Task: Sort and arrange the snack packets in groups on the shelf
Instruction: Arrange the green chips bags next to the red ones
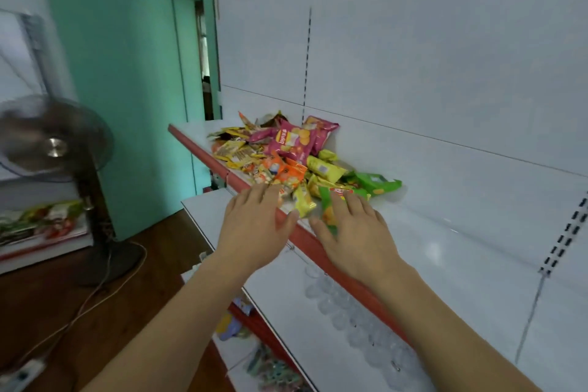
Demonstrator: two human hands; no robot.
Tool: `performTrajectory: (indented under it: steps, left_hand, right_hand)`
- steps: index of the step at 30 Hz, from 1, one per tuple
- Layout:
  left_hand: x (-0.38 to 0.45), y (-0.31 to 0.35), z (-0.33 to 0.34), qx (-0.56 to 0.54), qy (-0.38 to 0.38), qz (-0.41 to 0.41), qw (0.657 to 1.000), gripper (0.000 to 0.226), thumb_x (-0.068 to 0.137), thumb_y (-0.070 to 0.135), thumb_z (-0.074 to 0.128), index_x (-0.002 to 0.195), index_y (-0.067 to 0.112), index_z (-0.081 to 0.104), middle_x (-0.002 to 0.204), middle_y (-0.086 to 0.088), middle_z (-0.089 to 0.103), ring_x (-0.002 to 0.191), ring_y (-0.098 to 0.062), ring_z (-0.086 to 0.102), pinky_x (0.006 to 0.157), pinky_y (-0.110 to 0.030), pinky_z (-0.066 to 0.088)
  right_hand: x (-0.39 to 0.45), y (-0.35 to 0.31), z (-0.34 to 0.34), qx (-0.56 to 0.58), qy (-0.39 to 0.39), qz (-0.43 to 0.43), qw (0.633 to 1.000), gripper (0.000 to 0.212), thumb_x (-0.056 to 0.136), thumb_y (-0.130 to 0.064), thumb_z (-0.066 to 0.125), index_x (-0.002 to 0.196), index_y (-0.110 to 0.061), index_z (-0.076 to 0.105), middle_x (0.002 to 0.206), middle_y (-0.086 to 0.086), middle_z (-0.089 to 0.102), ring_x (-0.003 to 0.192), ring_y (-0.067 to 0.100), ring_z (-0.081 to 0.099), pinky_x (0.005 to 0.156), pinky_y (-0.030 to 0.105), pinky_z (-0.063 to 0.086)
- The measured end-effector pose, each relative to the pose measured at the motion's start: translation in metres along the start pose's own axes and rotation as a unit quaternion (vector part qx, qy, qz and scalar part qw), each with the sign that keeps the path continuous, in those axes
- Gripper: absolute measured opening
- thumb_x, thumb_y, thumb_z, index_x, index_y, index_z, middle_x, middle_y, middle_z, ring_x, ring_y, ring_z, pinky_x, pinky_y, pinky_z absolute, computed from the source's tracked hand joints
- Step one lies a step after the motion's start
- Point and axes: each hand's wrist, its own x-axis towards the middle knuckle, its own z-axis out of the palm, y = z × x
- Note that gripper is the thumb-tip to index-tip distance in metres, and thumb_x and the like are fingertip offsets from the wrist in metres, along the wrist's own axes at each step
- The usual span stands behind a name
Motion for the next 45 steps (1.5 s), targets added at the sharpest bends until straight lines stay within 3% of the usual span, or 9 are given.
performTrajectory:
  steps: [11,17,25,28,32,35,40,43,45]
  left_hand:
    - [0.107,-0.128,0.001,-0.020,0.023,-0.061,0.998,0.064,0.103,0.059,0.038,0.156,0.025,0.036,0.161,0.001,0.041,0.149,-0.023,0.035,0.123,-0.048,0.031]
    - [0.178,-0.155,0.020,-0.068,0.018,0.043,0.997,0.061,0.104,0.053,0.044,0.155,0.020,0.039,0.160,-0.002,0.042,0.148,-0.024,0.035,0.121,-0.045,0.031]
    - [0.228,-0.103,0.048,-0.147,-0.052,0.255,0.954,0.057,0.105,0.050,0.044,0.152,0.018,0.043,0.153,-0.002,0.048,0.142,-0.024,0.042,0.116,-0.042,0.036]
    - [0.222,-0.066,0.063,-0.179,-0.088,0.321,0.926,0.047,0.104,0.048,0.048,0.139,0.018,0.056,0.133,-0.002,0.062,0.125,-0.024,0.055,0.103,-0.039,0.046]
    - [0.220,-0.030,0.084,-0.097,-0.127,0.359,0.919,0.046,0.103,0.057,0.043,0.102,0.017,0.064,0.088,0.000,0.065,0.090,-0.025,0.064,0.071,-0.038,0.049]
    - [0.219,-0.016,0.089,-0.022,-0.112,0.376,0.920,0.047,0.103,0.059,0.039,0.082,0.019,0.054,0.079,0.000,0.059,0.092,-0.028,0.063,0.077,-0.039,0.044]
    - [0.225,-0.008,0.098,0.001,-0.150,0.387,0.910,0.051,0.100,0.064,0.041,0.084,0.019,0.058,0.077,0.002,0.053,0.090,-0.027,0.060,0.077,-0.039,0.045]
    - [0.229,-0.005,0.099,0.005,-0.184,0.380,0.906,0.043,0.099,0.061,0.050,0.096,0.020,0.060,0.087,0.002,0.056,0.095,-0.026,0.060,0.076,-0.038,0.043]
    - [0.229,-0.003,0.100,-0.013,-0.195,0.377,0.906,0.036,0.098,0.057,0.056,0.094,0.021,0.056,0.093,0.001,0.062,0.097,-0.025,0.061,0.079,-0.038,0.046]
  right_hand:
    - [0.159,-0.082,0.071,0.003,-0.002,-0.057,0.998,0.071,0.099,-0.065,0.027,0.155,-0.023,0.026,0.160,0.006,0.031,0.149,0.028,0.024,0.120,0.049,0.027]
    - [0.202,-0.091,0.090,-0.037,0.029,0.012,0.999,0.077,0.093,-0.068,0.020,0.154,-0.021,0.031,0.158,0.005,0.035,0.147,0.028,0.029,0.118,0.050,0.030]
    - [0.170,-0.050,0.073,-0.091,0.086,0.205,0.971,0.078,0.091,-0.064,0.023,0.142,-0.012,0.049,0.141,0.011,0.055,0.133,0.033,0.047,0.108,0.050,0.042]
    - [0.143,-0.031,0.060,-0.106,0.109,0.282,0.947,0.070,0.094,-0.061,0.032,0.141,-0.013,0.050,0.140,0.010,0.055,0.132,0.032,0.046,0.107,0.046,0.043]
    - [0.113,-0.006,0.047,-0.100,0.010,0.381,0.919,0.075,0.095,-0.068,0.038,0.150,-0.017,0.036,0.147,0.006,0.049,0.138,0.028,0.039,0.109,0.043,0.039]
    - [0.104,0.009,0.049,-0.062,-0.068,0.426,0.900,0.081,0.086,-0.077,0.044,0.142,-0.019,0.041,0.132,0.005,0.061,0.126,0.028,0.050,0.099,0.042,0.046]
    - [0.100,0.032,0.054,0.024,-0.053,0.434,0.899,0.077,0.085,-0.066,0.061,0.143,-0.016,0.049,0.107,-0.004,0.067,0.109,0.019,0.060,0.087,0.031,0.047]
    - [0.101,0.038,0.057,0.039,-0.092,0.420,0.902,0.062,0.083,-0.073,0.058,0.107,-0.016,0.067,0.095,0.002,0.063,0.091,0.021,0.061,0.074,0.030,0.045]
    - [0.101,0.040,0.060,0.062,-0.095,0.413,0.904,0.054,0.084,-0.068,0.060,0.074,-0.016,0.059,0.072,0.002,0.056,0.070,0.020,0.056,0.062,0.030,0.040]
